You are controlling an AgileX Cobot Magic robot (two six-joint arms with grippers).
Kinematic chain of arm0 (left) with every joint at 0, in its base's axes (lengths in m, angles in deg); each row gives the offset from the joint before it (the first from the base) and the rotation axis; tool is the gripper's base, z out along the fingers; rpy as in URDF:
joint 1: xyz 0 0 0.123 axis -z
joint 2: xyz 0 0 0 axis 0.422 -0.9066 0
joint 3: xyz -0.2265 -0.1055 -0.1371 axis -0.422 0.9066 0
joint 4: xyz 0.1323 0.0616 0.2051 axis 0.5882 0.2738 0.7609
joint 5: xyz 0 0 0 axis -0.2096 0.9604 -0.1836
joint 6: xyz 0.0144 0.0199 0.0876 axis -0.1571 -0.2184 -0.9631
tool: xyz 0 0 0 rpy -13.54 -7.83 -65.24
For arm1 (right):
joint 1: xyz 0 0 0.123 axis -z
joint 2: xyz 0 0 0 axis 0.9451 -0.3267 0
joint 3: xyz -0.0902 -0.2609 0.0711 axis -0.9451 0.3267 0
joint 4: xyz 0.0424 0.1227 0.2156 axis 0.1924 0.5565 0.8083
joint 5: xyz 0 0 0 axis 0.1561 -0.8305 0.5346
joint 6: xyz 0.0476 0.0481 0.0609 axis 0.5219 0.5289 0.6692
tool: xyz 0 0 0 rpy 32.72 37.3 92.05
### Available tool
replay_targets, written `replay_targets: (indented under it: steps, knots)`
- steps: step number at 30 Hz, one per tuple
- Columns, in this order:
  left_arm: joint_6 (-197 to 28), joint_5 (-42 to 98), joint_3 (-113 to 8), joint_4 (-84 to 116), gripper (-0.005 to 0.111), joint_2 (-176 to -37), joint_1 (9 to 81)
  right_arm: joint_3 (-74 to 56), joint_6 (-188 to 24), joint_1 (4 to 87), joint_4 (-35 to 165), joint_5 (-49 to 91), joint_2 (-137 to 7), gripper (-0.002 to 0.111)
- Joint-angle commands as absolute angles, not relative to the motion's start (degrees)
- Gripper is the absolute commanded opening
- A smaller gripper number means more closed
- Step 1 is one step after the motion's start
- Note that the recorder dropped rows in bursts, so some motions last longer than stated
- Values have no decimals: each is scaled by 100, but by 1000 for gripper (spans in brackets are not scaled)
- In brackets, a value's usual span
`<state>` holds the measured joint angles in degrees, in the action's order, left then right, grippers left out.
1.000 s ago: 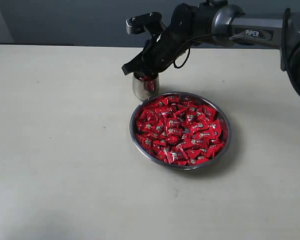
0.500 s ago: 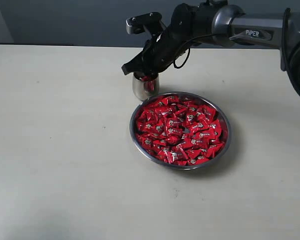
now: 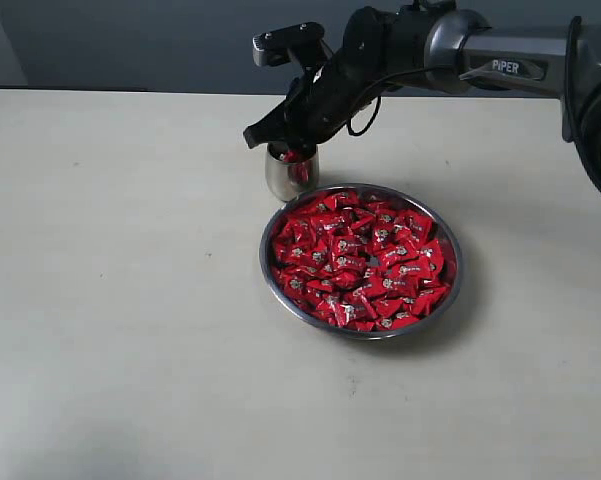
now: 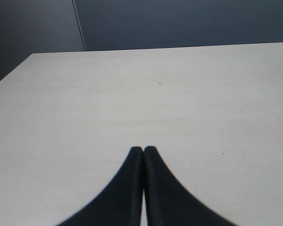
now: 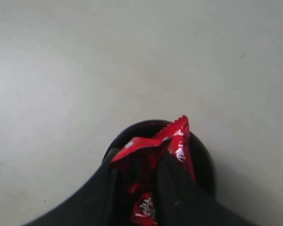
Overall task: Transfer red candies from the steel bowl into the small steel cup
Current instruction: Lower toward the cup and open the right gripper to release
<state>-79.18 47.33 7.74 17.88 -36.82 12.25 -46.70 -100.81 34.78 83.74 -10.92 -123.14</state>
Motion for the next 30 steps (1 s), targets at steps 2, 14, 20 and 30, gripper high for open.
replay_targets:
  steps: [2, 14, 20, 30]
  knots:
    - [-7909, 4688, 801, 1801, 0, -3654, 1252, -4704, -10072, 3493, 8360, -1042, -12287, -1]
    - [-7909, 4688, 801, 1801, 0, -3654, 1252, -4704, -10072, 3493, 8370, -1043, -12287, 30]
    - [-7909, 4688, 801, 1801, 0, -3654, 1252, -4704, -10072, 3493, 8370, -1043, -12287, 32]
    - [-7909, 4688, 801, 1801, 0, -3654, 1252, -4704, -10072, 3493, 8382, -1042, -12243, 32]
